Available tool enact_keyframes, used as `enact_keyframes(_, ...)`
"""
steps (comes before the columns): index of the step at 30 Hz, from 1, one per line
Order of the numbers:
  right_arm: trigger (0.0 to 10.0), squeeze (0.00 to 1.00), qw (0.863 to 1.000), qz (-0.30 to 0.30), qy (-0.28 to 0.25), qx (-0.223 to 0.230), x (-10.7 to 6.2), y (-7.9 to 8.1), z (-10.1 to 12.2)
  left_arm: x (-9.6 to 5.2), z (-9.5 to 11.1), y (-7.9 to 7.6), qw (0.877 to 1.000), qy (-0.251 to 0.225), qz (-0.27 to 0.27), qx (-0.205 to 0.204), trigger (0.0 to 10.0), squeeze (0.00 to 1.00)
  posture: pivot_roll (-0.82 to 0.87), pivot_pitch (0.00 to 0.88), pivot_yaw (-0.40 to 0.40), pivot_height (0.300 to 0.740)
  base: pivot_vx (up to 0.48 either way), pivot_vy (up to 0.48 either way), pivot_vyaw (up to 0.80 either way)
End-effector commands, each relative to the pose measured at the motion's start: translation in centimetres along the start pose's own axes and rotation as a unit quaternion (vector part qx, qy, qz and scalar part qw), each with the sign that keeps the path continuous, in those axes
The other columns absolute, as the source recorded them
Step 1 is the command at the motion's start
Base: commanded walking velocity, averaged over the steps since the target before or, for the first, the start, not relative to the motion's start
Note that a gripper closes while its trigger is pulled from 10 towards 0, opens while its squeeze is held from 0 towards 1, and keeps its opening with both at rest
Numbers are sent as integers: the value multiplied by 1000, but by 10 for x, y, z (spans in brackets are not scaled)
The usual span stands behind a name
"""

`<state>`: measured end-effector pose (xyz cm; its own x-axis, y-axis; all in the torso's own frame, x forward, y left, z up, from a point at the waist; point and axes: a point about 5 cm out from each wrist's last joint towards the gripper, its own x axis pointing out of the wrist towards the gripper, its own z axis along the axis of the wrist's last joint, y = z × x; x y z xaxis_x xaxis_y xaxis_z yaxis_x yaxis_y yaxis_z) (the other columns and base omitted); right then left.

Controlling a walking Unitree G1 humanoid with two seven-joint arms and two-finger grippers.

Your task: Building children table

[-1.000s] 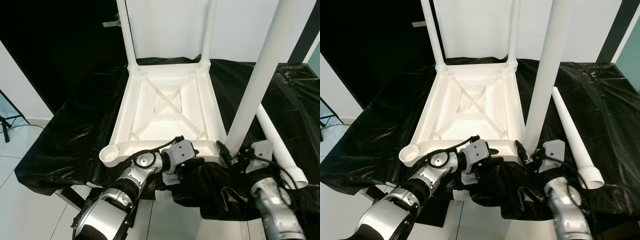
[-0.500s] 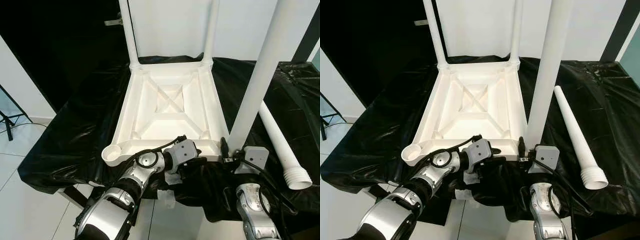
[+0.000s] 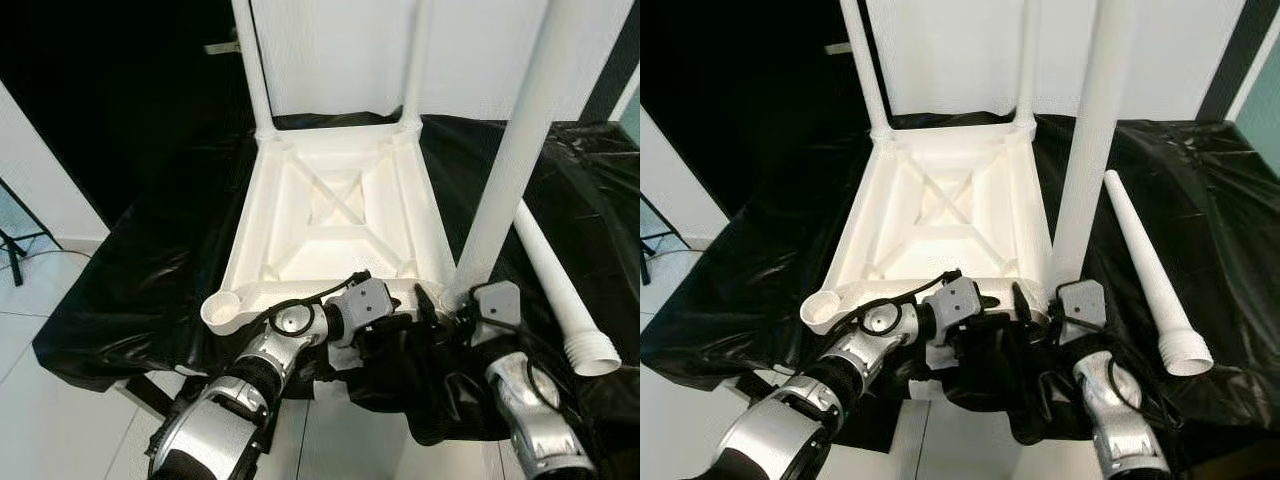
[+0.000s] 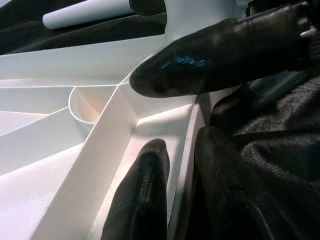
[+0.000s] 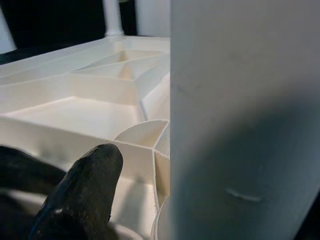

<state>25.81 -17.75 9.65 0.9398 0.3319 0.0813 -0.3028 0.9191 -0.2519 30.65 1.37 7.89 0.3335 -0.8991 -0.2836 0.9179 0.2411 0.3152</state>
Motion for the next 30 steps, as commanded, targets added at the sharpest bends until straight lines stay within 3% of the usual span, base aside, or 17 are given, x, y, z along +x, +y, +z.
enact_keyframes(1, 10000, 0, 998, 58, 22, -4, 2, 7, -6, -5, -34, -20, 996, 83, -14, -41, 10000, 0, -122, 0, 67, 740, 0, 0, 0)
enact_keyframes(2, 10000, 0, 998, 58, 22, -4, 2, 7, -6, -5, -34, -20, 996, 83, -14, -41, 10000, 0, -122, 0, 67, 740, 0, 0, 0)
enact_keyframes(3, 0, 0, 995, 90, 34, -16, 2, 0, -7, -5, -34, -20, 996, 83, -13, -41, 10000, 0, -121, 0, 68, 740, 0, 0, 0)
enact_keyframes(7, 0, 0, 988, 151, 38, -1, 0, 2, -4, -6, -35, -21, 996, 84, -14, -42, 10000, 0, -116, 0, 66, 740, 0, 0, 0)
enact_keyframes(15, 0, 0, 984, 170, 55, 12, -4, 5, -10, -7, -36, -22, 995, 83, -12, -44, 10000, 0, -112, 0, 60, 740, 0, 0, 0)
enact_keyframes(16, 0, 0, 985, 160, 55, 17, -3, 5, -11, -7, -36, -22, 996, 82, -12, -45, 10000, 0, -112, 0, 60, 740, 0, 0, 0)
enact_keyframes(17, 0, 0, 993, 111, 40, 20, 0, 6, -10, -6, -36, -22, 996, 82, -13, -45, 10000, 0, -112, 0, 60, 740, 0, 0, 0)
enact_keyframes(18, 0, 0, 993, 111, 40, 20, 0, 6, -10, -6, -36, -22, 996, 82, -13, -45, 10000, 0, -112, 0, 60, 740, 0, 0, 0)
enact_keyframes(19, 0, 0, 999, -3, 37, 10, 3, 2, -10, -6, -36, -22, 996, 82, -13, -45, 10000, 0, -108, 0, 59, 740, 0, 0, 0)
enact_keyframes(20, 0, 0, 999, -3, 37, 10, 3, 2, -10, -6, -36, -22, 996, 82, -13, -45, 10000, 0, -108, 0, 59, 740, 0, 0, 0)
enact_keyframes(21, 0, 0, 995, -89, 36, 20, 2, 1, -10, -6, -36, -23, 995, 82, -13, -45, 10000, 0, -108, 0, 59, 740, 0, 0, 0)
enact_keyframes(22, 0, 0, 991, -130, 36, 21, -1, 8, -9, -7, -36, -22, 995, 83, -12, -46, 10000, 0, -105, 0, 58, 740, 0, 0, 0)
enact_keyframes(25, 0, 0, 989, -143, 38, 22, -3, 13, -9, -7, -36, -22, 995, 83, -12, -46, 10000, 0, -105, 0, 58, 740, 0, 0, 0)
enact_keyframes(28, 0, 0, 985, -162, 41, 38, -4, 29, -10, -7, -36, -21, 995, 84, -12, -44, 10000, 0, -106, 0, 62, 740, 0, 0, 0)
enact_keyframes(30, 0, 0, 985, -162, 41, 38, -4, 29, -10, -7, -36, -21, 995, 84, -12, -44, 10000, 0, -106, 0, 62, 740, 0, 0, 0)
